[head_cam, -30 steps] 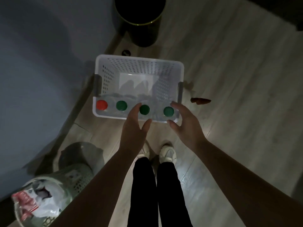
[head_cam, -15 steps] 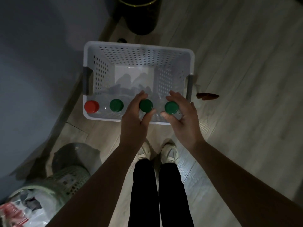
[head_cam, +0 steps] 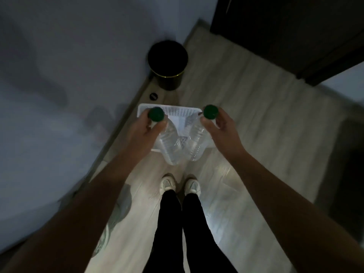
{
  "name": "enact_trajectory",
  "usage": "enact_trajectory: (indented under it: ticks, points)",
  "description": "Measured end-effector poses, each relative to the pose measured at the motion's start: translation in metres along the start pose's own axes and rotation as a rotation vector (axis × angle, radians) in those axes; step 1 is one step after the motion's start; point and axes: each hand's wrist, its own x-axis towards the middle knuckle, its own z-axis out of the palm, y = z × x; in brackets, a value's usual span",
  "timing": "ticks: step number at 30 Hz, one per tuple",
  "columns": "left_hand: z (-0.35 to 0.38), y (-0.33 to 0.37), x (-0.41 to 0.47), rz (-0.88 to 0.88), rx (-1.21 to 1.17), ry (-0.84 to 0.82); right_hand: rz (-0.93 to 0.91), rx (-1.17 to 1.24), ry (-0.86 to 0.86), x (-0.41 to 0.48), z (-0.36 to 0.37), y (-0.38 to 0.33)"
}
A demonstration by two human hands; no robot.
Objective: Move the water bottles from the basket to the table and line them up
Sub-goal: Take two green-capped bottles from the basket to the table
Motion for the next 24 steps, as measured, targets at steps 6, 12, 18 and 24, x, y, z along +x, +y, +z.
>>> enact_trajectory:
  ticks: [6, 12, 18, 24]
  points:
    - [-0.039, 0.085, -0.082, -0.044, -0.315, 0.068, 0.067, 0.075, -0.074, -0.070, -0.013, -0.097]
    - [-0.038, 0.117, -0.144, -0.226, -0.667, 0.136, 0.281, 0.466, -0.155, -0.109, -0.002, -0.133]
    - [-0.025, 0.105, -0.188, -0.328, -0.901, 0.225, 0.442, 0.469, -0.352, -0.129, 0.008, -0.124]
    - [0.013, 0.092, -0.224, -0.341, -0.868, 0.251, 0.559, 0.444, -0.572, -0.139, -0.011, -0.109]
